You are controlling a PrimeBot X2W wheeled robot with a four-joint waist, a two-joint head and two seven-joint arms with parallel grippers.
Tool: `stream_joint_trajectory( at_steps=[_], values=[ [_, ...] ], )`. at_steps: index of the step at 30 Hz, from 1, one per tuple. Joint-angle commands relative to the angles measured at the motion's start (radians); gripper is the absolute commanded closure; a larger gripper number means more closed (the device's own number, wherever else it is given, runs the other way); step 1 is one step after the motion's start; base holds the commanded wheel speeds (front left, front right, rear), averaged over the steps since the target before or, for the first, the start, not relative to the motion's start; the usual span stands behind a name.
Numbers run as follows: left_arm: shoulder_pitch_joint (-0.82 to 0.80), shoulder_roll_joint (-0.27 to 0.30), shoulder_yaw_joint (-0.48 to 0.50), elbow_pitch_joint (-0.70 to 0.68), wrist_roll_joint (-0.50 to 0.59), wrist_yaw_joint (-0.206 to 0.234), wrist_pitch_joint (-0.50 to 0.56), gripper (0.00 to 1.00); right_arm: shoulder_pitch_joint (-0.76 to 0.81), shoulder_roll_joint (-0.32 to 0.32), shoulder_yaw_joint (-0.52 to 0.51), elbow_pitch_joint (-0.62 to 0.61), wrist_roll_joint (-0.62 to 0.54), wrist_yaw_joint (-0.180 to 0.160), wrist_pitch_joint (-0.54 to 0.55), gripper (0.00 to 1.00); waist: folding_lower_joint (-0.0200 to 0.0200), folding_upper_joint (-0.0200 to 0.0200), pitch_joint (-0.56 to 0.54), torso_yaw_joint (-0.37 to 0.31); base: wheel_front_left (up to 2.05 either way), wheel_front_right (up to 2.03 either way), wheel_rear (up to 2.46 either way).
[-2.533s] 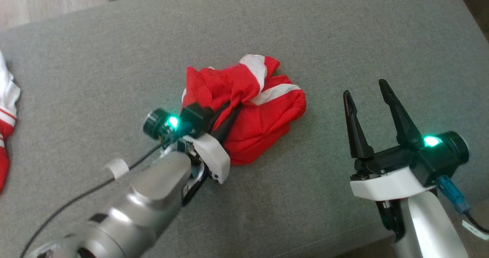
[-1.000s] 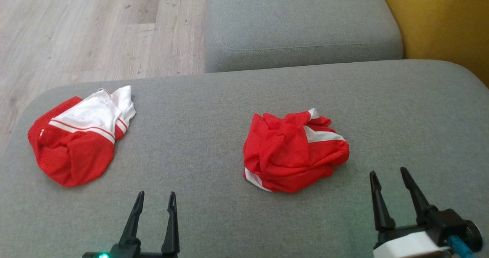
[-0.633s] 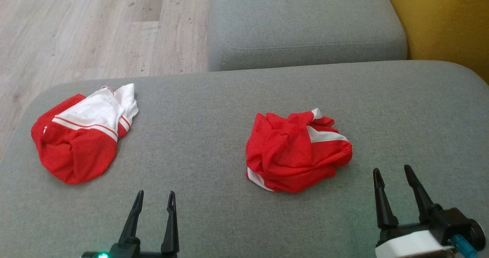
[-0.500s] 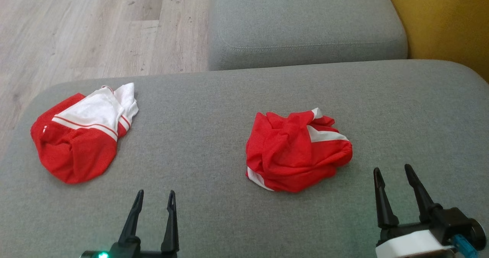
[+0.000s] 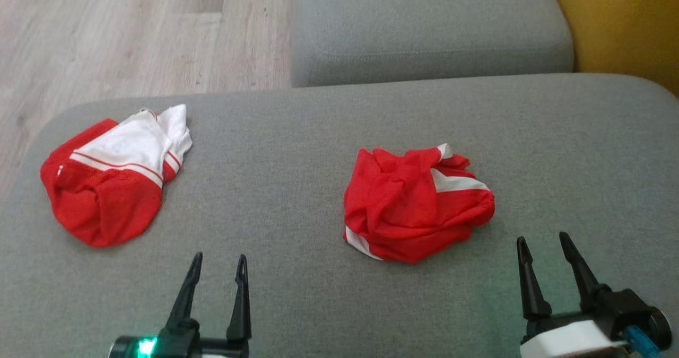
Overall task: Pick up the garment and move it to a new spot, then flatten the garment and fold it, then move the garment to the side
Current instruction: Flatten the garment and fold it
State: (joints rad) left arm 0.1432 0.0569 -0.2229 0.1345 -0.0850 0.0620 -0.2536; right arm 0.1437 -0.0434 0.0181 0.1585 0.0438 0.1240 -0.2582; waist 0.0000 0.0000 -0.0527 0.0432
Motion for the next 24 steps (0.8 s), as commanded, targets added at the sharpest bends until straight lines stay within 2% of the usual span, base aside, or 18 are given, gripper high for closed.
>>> stream_joint_trajectory(
  at_steps=[1,4,6,11,16,17,21,22,23,24],
  values=[
    [-0.069,-0.007,0.028,-0.049,0.015,0.016,-0.008,0.00,-0.064,-0.007,0.021,-0.015,0.014,0.007,-0.004,0.00,0.0000,0.0000,0.024,0.002,0.00,0.00,0.00],
    [-0.076,-0.007,0.018,-0.057,0.023,0.024,-0.008,0.00,-0.090,-0.007,0.019,0.003,0.019,0.007,-0.004,0.00,0.0000,0.0000,0.045,0.002,0.00,0.00,0.00],
    [-0.083,-0.007,0.012,-0.058,0.018,0.044,-0.008,0.00,-0.121,-0.007,0.014,0.030,0.025,0.007,-0.004,0.00,0.0000,0.0000,0.066,0.005,0.00,0.00,0.00],
    [-0.121,-0.007,-0.024,-0.062,0.033,0.061,-0.008,0.00,-0.230,-0.009,0.004,0.169,0.057,0.007,-0.004,0.00,0.0000,0.0000,0.131,0.015,0.00,0.00,0.00],
    [-0.181,-0.007,-0.057,-0.064,0.059,0.078,-0.008,0.00,-0.377,-0.015,0.032,0.335,0.154,0.007,-0.004,0.00,0.0000,0.0000,0.203,0.026,0.00,0.00,0.00],
    [-0.200,-0.007,-0.073,-0.065,0.059,0.084,-0.008,0.00,-0.428,-0.027,0.058,0.400,0.196,0.007,-0.004,0.00,0.0000,0.0000,0.222,0.031,0.00,0.00,0.00],
    [-0.225,-0.007,-0.105,-0.062,0.052,0.091,-0.008,0.00,-0.498,-0.041,0.120,0.521,0.292,0.007,-0.004,0.00,0.0000,0.0000,0.247,0.037,0.00,0.00,0.00],
    [-0.230,-0.007,-0.110,-0.061,0.051,0.093,-0.008,0.00,-0.511,-0.043,0.140,0.553,0.319,0.007,-0.004,0.30,0.0000,0.0000,0.249,0.038,0.00,0.00,0.00],
    [-0.233,-0.007,-0.115,-0.060,0.048,0.094,-0.008,0.00,-0.524,-0.047,0.166,0.579,0.341,0.007,-0.004,0.87,0.0000,0.0000,0.252,0.038,0.00,0.00,0.00],
    [-0.236,-0.007,-0.120,-0.059,0.047,0.094,-0.008,0.00,-0.536,-0.057,0.191,0.596,0.351,0.007,-0.004,1.00,0.0000,0.0000,0.254,0.037,0.00,0.00,0.00]
  ],
)
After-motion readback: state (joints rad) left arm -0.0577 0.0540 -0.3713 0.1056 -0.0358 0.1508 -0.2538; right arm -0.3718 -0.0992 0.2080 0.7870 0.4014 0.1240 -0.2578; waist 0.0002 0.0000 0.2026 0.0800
